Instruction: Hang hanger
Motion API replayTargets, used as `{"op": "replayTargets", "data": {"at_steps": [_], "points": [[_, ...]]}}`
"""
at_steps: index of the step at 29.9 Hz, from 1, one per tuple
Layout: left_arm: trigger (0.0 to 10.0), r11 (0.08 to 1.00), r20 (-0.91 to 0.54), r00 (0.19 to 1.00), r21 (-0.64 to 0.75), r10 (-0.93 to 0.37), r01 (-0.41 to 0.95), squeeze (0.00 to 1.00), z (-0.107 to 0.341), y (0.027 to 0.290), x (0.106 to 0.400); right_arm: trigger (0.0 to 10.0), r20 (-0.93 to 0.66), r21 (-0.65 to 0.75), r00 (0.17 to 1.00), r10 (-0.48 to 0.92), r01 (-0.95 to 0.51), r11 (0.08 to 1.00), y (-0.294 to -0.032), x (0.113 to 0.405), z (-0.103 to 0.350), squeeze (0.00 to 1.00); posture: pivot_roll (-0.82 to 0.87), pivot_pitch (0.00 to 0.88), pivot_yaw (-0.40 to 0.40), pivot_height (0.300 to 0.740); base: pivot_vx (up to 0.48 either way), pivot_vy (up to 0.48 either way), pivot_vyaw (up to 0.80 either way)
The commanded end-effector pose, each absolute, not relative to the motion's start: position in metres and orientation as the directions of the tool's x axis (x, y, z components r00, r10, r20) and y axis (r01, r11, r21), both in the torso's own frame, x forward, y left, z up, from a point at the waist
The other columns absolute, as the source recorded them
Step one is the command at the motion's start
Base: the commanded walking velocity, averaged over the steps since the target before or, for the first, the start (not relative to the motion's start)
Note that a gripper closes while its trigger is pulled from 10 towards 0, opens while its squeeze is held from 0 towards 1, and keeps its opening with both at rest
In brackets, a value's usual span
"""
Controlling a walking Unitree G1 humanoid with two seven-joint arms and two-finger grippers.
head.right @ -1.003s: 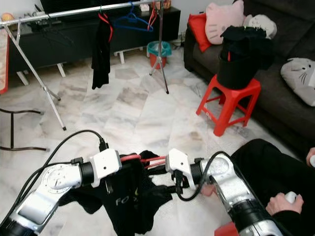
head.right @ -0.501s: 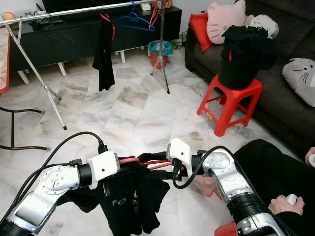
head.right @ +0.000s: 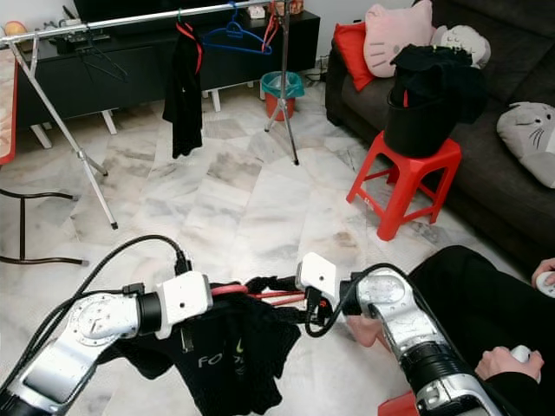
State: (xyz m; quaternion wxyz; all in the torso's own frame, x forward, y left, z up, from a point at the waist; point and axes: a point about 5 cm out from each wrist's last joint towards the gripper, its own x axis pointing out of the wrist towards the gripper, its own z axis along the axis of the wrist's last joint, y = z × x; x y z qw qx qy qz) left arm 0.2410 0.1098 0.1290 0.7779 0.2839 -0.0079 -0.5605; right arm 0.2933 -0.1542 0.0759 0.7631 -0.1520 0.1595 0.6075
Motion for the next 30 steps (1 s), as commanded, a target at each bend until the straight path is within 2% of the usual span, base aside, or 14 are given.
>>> {"op": "replayTargets", "data": {"at_steps": [1,11,12,14,15,16,20,21,22,23,24,28,29,30], "points": [[10.0,0.179,-0.300,0.338,0.453,-0.892,0.873,0.00,0.135,0.107,0.236,10.0,-0.443,-0.059,0.214,0.871,-0.976,0.210,-0.154,0.297,0.077,0.00,0.07,0.043,-0.044,0.740,0.000,0.000,0.00],[10.0,0.153,-0.322,0.316,0.443,-0.893,0.883,0.00,0.135,0.106,0.232,10.0,-0.451,-0.024,0.179,0.875,-0.982,0.188,-0.153,0.293,0.069,0.00,0.07,0.044,-0.042,0.740,0.000,0.000,0.00],[10.0,0.153,-0.323,0.316,0.442,-0.892,0.884,0.00,0.135,0.106,0.232,5.4,-0.456,-0.012,0.157,0.876,-0.985,0.171,-0.152,0.290,0.067,0.00,0.07,0.044,-0.042,0.740,0.000,0.000,0.00],[10.0,0.151,-0.326,0.315,0.443,-0.891,0.884,0.00,0.135,0.106,0.232,4.5,-0.463,0.004,0.129,0.877,-0.989,0.148,-0.153,0.287,0.065,0.00,0.07,0.046,-0.041,0.740,0.000,0.000,0.00],[10.0,0.150,-0.328,0.316,0.443,-0.890,0.884,0.00,0.135,0.106,0.232,1.0,-0.472,0.022,0.105,0.875,-0.991,0.131,-0.153,0.284,0.063,0.00,0.07,0.046,-0.041,0.740,0.000,0.000,0.00],[10.0,0.150,-0.329,0.316,0.443,-0.890,0.884,0.00,0.135,0.106,0.232,0.0,-0.480,0.036,0.087,0.873,-0.992,0.118,-0.153,0.282,0.061,0.00,0.07,0.046,-0.041,0.740,0.000,0.000,0.00],[10.0,0.151,-0.330,0.317,0.443,-0.889,0.884,0.00,0.135,0.106,0.233,0.0,-0.496,0.052,0.059,0.866,-0.994,0.097,-0.155,0.279,0.058,0.00,0.07,0.046,-0.041,0.740,0.000,0.000,0.00],[10.0,0.152,-0.330,0.318,0.443,-0.889,0.883,0.00,0.135,0.106,0.233,1.4,-0.504,0.055,0.050,0.862,-0.994,0.090,-0.155,0.278,0.056,0.00,0.07,0.046,-0.042,0.740,0.000,0.000,0.00],[10.0,0.154,-0.329,0.320,0.443,-0.888,0.883,0.00,0.135,0.106,0.233,5.3,-0.509,0.055,0.049,0.860,-0.995,0.089,-0.154,0.277,0.054,0.00,0.07,0.047,-0.042,0.740,0.000,0.000,0.00],[10.0,0.154,-0.329,0.320,0.443,-0.888,0.883,0.00,0.135,0.106,0.233,5.3,-0.509,0.055,0.049,0.860,-0.995,0.089,-0.154,0.277,0.054,0.00,0.07,0.047,-0.042,0.740,0.000,0.000,0.00],[10.0,0.155,-0.329,0.320,0.443,-0.888,0.883,0.00,0.135,0.106,0.233,10.0,-0.508,0.042,0.074,0.858,-0.993,0.111,-0.153,0.278,0.053,0.00,0.07,0.047,-0.042,0.740,0.000,0.000,0.00],[10.0,0.155,-0.329,0.321,0.444,-0.888,0.883,0.00,0.135,0.106,0.233,10.0,-0.509,0.025,0.098,0.855,-0.991,0.129,-0.152,0.280,0.053,0.00,0.07,0.046,-0.042,0.740,0.000,0.000,0.00],[10.0,0.157,-0.329,0.323,0.443,-0.887,0.882,0.00,0.135,0.106,0.233,9.0,-0.503,0.018,0.116,0.856,-0.989,0.145,-0.152,0.282,0.054,0.00,0.07,0.046,-0.042,0.740,0.000,0.000,0.00],[10.0,0.158,-0.329,0.324,0.443,-0.887,0.882,0.00,0.135,0.107,0.233,9.0,-0.499,0.014,0.128,0.857,-0.988,0.156,-0.151,0.283,0.054,0.00,0.07,0.046,-0.042,0.740,0.000,0.000,0.00]]}}
